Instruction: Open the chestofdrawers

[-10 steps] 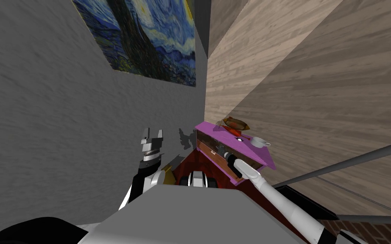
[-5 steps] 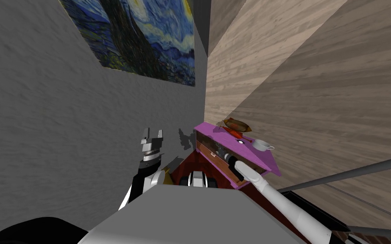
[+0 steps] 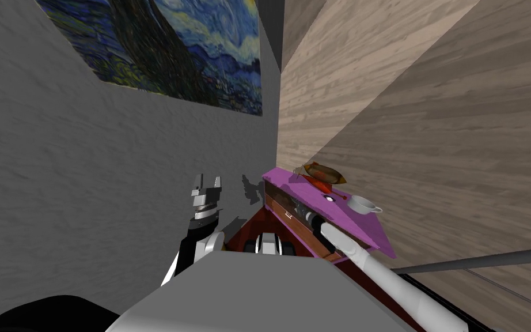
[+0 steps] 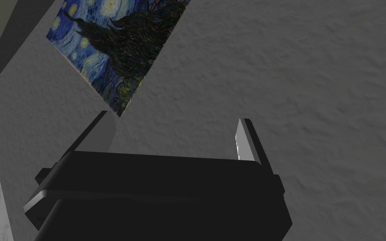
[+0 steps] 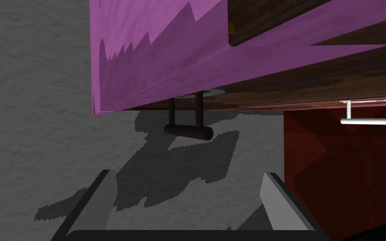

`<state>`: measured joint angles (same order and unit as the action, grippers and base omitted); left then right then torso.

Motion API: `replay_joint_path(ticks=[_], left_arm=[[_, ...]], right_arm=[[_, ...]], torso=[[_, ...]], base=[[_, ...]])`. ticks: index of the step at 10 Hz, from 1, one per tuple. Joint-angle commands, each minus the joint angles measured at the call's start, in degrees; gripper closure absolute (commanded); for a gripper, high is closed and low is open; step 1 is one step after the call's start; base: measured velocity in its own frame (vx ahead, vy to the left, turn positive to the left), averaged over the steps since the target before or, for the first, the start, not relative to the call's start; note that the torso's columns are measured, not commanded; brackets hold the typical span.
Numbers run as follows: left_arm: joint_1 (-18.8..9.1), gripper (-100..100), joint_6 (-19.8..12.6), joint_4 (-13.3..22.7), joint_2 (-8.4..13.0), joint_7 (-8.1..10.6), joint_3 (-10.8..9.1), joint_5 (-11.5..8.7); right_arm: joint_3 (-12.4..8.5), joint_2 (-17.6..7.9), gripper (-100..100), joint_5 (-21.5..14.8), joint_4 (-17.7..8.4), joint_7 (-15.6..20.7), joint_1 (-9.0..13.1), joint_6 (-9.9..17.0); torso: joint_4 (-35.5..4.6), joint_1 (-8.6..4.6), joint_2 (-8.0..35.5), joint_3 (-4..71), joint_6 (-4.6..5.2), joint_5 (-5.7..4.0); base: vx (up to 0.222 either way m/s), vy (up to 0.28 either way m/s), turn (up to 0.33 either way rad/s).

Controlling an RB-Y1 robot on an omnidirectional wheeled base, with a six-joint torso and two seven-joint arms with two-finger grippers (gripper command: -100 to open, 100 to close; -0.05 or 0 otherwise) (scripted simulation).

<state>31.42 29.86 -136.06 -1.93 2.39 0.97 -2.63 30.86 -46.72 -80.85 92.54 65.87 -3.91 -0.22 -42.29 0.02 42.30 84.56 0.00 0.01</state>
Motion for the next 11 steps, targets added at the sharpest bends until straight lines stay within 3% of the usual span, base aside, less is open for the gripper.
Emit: replay_joint_path(ticks=[1,4,5,6,7,8,9,11], left_arm=[[0.0,0,0.0,0.0,0.0,0.00,0.00,0.0],[0.0,0,0.0,0.0,0.0,0.00,0.00,0.0],[0.0,0,0.0,0.0,0.0,0.00,0.00,0.0],[0.0,0,0.0,0.0,0.0,0.00,0.01,0.0],[0.0,0,0.0,0.0,0.0,0.00,0.01,0.0],[0.0,0,0.0,0.0,0.0,0.00,0.01,0.0],[0.0,0,0.0,0.0,0.0,0.00,0.00,0.0],[0.0,0,0.0,0.0,0.0,0.00,0.01,0.0]], right_arm=[[1.5,-1.6,-100,-3.2,1.3,2.8,-0.9,0.4],[1.9,-2.0,-100,-3.8,1.7,3.0,-1.2,0.8],[2.4,-0.2,-100,-4.5,0.7,3.8,-1.4,1.7],[2.5,-1.2,-100,-4.2,1.2,3.4,-1.3,1.4],[2.5,-1.1,100,-4.2,1.2,3.5,-1.3,1.6],[3.8,-0.4,100,-4.0,0.0,3.6,1.2,0.6],[3.8,-0.4,100,-4.0,0.0,3.6,1.2,0.6],[5.0,0.2,100,-3.8,-1.2,3.8,3.6,-0.4]], torso=[[0.0,-0.06,0.0,0.0,0.01,-0.02],[0.0,0.05,0.1,0.0,0.01,0.01],[0.0,0.09,0.1,-0.1,0.00,0.02],[0.0,0.09,-0.1,0.0,-0.02,0.02],[0.0,0.03,0.0,0.0,0.02,0.01],[0.0,-0.01,0.1,-0.1,0.01,-0.01],[0.0,0.12,0.2,-0.1,0.05,0.02],[0.0,0.15,0.1,-0.1,-0.04,0.04]], base=[[0.110,-0.074,0.019],[0.059,-0.039,0.008],[0.077,-0.006,0.082],[0.048,-0.003,0.025],[0.007,0.000,-0.003],[-0.034,0.044,-0.234],[-0.054,0.066,-0.105],[-0.085,0.065,-0.110]])
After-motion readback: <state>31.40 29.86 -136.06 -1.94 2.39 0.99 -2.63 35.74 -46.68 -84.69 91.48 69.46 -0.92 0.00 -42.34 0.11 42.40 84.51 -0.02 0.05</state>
